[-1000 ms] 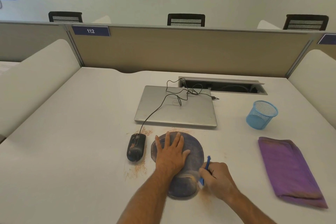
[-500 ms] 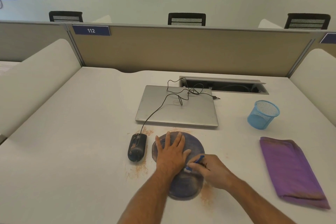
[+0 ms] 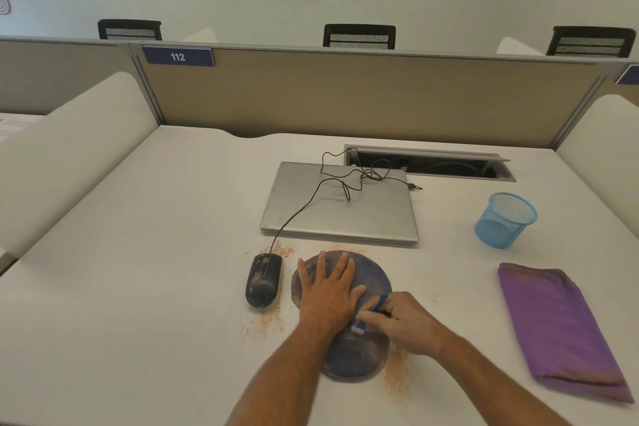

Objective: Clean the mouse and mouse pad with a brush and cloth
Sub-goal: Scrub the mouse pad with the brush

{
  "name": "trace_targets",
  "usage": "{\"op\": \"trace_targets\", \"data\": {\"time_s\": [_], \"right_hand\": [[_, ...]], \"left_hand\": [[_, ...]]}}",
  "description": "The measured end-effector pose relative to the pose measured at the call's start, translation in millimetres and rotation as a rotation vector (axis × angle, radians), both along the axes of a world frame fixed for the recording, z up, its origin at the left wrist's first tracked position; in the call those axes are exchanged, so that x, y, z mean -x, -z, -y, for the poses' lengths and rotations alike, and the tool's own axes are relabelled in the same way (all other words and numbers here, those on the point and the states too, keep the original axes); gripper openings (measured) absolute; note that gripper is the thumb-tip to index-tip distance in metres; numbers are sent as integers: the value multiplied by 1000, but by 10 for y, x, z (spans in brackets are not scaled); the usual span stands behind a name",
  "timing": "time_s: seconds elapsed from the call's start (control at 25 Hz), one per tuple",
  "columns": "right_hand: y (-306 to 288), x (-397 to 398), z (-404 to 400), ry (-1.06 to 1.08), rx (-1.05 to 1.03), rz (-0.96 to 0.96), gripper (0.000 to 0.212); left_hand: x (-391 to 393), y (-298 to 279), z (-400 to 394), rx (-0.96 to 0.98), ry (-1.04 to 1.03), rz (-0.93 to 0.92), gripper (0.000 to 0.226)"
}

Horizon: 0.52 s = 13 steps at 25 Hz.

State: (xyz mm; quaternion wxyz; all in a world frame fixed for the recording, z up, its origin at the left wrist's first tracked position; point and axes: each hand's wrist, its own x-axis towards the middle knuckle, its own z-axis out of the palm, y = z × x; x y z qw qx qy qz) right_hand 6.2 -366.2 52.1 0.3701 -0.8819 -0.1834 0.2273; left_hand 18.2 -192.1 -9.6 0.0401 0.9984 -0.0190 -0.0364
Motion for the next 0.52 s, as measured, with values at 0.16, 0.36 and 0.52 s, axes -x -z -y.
{"op": "trace_targets", "data": {"time_s": [0.16, 0.36, 0.52], "right_hand": [[-4, -67, 60, -9, 183, 46, 33], [-66, 46, 4, -63, -51, -28, 20], [-79, -2, 55, -46, 51, -10, 25]], "left_hand": [[-1, 12, -4, 11, 3, 11, 66], [-2, 15, -12, 1, 7, 7, 66], [0, 2, -6, 15, -2, 6, 66]]}}
